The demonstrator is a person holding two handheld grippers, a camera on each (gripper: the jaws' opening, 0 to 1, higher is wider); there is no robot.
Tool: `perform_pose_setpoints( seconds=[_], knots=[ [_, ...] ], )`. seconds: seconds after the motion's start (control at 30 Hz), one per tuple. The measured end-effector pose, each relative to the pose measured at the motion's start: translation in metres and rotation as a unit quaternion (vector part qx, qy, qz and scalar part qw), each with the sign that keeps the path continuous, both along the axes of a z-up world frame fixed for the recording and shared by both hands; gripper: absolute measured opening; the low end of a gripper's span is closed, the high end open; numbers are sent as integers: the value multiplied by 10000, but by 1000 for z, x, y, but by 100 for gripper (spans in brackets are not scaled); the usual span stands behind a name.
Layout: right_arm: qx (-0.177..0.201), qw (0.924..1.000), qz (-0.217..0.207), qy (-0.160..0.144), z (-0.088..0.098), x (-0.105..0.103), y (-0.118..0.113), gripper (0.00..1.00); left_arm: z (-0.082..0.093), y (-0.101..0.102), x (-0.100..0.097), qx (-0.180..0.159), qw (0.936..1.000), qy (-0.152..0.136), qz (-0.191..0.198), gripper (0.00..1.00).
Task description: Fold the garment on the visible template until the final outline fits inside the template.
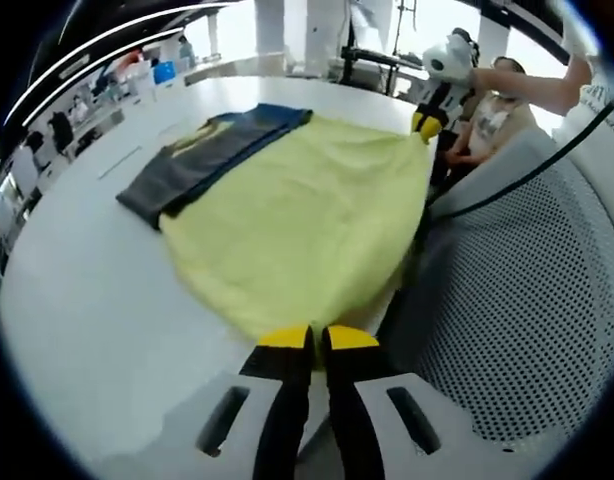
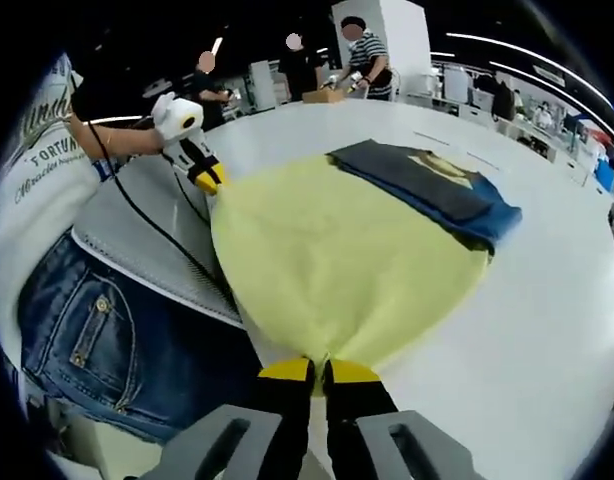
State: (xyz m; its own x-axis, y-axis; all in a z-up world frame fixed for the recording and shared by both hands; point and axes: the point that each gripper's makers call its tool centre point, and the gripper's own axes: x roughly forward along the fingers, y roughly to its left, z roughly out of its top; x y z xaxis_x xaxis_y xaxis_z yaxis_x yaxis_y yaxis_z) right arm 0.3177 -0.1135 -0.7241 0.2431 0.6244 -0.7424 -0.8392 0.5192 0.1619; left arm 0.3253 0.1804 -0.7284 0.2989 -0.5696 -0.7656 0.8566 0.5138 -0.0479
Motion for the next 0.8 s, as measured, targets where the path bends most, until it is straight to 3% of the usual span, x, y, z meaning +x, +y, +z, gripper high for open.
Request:
perform_pose_setpoints(
  seconds=[0.63, 0.8],
  knots=[
    [81, 9994, 160, 302, 10, -27, 2, 0, 2, 2, -36, -47, 9991, 374, -170, 2],
    [72, 9995, 156, 279, 11, -27, 1, 0, 4, 1, -38, -48, 9990, 398, -207, 2]
  ],
)
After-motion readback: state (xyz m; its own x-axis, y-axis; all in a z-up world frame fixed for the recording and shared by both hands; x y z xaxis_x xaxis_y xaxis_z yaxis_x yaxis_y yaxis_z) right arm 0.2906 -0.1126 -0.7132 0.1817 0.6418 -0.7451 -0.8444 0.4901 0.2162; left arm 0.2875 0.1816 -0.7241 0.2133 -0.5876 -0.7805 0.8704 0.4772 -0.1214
